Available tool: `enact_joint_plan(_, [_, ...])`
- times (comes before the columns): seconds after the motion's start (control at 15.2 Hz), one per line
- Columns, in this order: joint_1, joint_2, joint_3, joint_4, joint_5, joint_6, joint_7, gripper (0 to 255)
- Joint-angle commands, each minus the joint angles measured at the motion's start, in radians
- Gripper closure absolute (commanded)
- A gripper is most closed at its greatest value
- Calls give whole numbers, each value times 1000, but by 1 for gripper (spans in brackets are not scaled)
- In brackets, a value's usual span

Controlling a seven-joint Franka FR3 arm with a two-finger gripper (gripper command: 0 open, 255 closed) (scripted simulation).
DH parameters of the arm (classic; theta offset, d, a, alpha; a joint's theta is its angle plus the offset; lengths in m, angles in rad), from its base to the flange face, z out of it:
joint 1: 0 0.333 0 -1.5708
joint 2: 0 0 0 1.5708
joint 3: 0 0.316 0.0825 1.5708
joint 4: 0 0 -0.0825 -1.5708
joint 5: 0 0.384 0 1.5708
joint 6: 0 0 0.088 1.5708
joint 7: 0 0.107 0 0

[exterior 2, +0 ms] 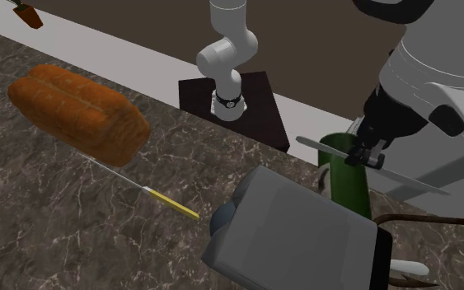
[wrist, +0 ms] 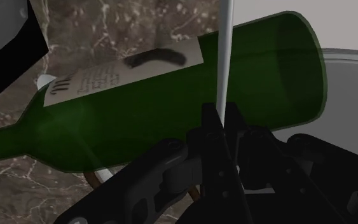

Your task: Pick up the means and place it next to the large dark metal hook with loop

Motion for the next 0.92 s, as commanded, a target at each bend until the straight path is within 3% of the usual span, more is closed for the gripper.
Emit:
enact_joint_plan(0.0, [-3,61,-2,-56,0,-7,-6,255])
enact_joint_plan(0.26, [-3,61,-3,-56,0,-7,-6,255])
enact_joint_plan(0.33, [2,80,2,-37,4,-8,3,0])
enact_joint_plan(0.4, [1,41,1,-77,-5,-5,-1,0])
enact_joint_plan(0.46, [-4,63,-4,-29,2,-31,-10,0])
enact_joint_plan(0.66, [-3,61,-3,-56,0,-7,-6,0])
enact_joint_plan(0.86, [-5,106,-8,105,11,-124,-13,0])
